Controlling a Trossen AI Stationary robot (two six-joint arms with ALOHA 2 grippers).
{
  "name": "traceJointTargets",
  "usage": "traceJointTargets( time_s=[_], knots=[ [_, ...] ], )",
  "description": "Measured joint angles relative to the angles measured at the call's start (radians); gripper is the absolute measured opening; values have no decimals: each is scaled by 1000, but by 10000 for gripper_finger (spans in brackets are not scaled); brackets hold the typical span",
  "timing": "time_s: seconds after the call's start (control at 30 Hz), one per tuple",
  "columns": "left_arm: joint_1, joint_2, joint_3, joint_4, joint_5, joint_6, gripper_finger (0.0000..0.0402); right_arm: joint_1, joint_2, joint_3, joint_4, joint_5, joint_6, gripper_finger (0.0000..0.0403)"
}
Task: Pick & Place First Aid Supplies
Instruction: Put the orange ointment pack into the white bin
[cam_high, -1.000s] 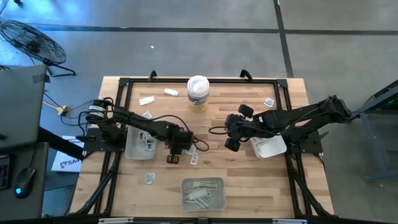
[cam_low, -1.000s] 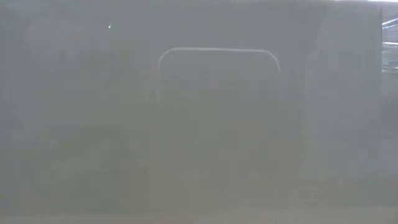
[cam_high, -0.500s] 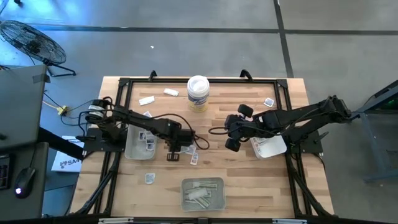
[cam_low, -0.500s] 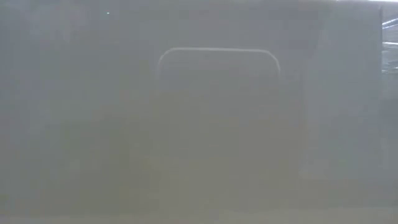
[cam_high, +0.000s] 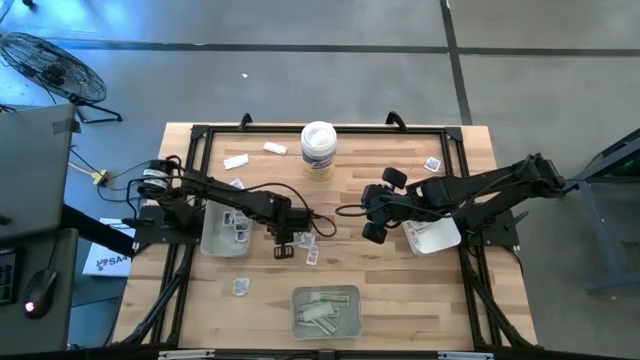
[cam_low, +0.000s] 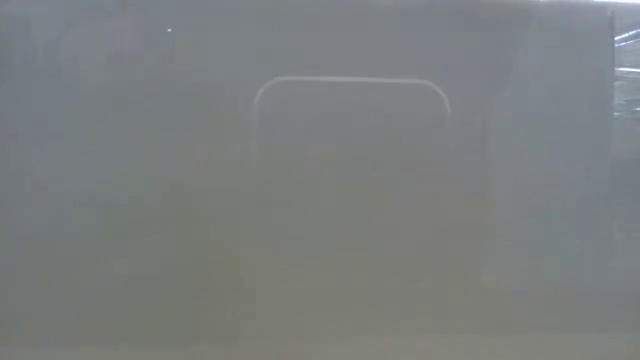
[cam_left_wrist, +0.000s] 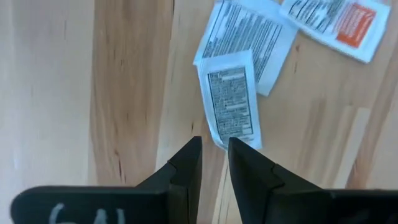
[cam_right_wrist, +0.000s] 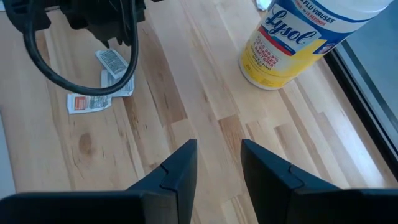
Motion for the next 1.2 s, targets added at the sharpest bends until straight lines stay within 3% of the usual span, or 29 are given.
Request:
traceJointTargets(
  time_s=[0.4,0.67,0.93,1.2],
  knots=[
    [0,0,-87,62,-16,-20,76,0,0,0,0,2,0,118],
    [-1,-12,-79,5,-34,1,76,0,0,0,1,3,0,118],
    [-42,-4,-56,79,-29,-9,76,-1,0,0,4,12,0,118],
    [-39,41,-55,76,-100,-8,76,-1,0,0,4,13,2,118]
  ],
)
